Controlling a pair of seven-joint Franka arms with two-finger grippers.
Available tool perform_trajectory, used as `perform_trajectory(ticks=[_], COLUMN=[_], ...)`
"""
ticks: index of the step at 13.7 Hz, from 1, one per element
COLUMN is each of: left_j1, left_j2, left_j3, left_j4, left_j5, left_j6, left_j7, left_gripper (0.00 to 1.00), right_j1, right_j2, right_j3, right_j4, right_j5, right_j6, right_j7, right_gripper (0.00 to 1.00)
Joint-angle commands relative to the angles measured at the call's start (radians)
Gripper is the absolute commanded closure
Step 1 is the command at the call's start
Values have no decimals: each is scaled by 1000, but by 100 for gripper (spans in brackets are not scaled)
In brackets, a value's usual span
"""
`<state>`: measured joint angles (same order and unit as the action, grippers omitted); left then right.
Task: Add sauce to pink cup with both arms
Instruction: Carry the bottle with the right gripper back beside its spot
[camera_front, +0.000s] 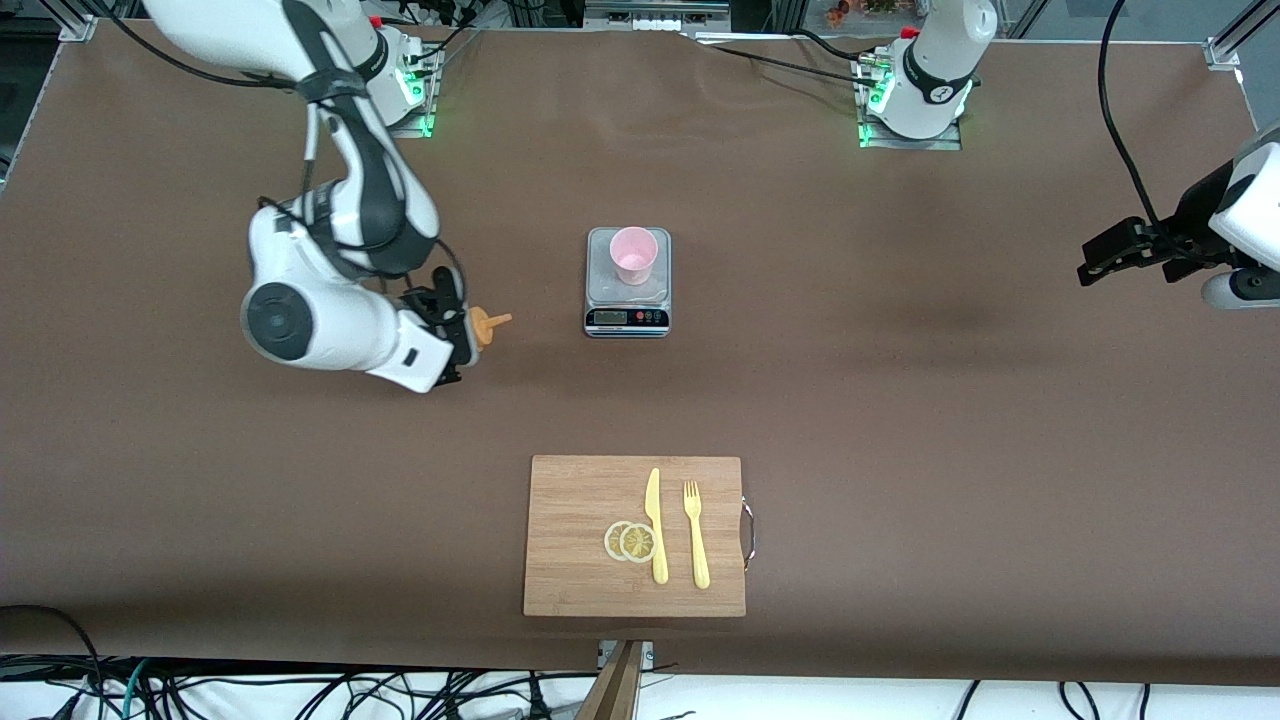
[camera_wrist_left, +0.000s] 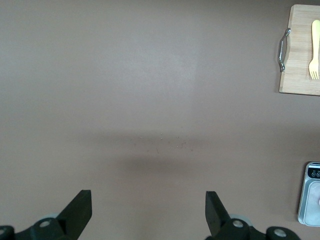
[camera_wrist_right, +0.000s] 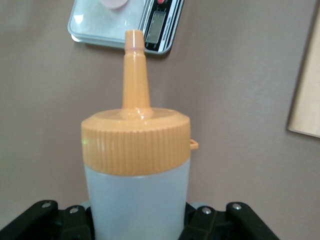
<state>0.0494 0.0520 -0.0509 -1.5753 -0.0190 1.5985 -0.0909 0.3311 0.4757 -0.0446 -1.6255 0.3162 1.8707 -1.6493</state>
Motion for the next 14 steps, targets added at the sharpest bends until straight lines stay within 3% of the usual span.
perform_trajectory(ticks=[1,10,14], left_j1=[9,9,9], left_j2=[17,17,17], left_j3=[-4,-4,-4], left_j4=[32,32,32], left_j5=[-27,-27,-27], left_j6=[-8,-8,-8], left_j7=[-3,-3,-3], left_gripper=[0,0,0], right_j1=[-93,-322,-431], right_j2=[-8,40,118], right_j3=[15,15,15], right_j4=[-11,-111,-120], right_j5=[125,429,511], right_j6=[-1,-90,-229], right_j7=[-128,-579,-750], right_gripper=[100,100,100])
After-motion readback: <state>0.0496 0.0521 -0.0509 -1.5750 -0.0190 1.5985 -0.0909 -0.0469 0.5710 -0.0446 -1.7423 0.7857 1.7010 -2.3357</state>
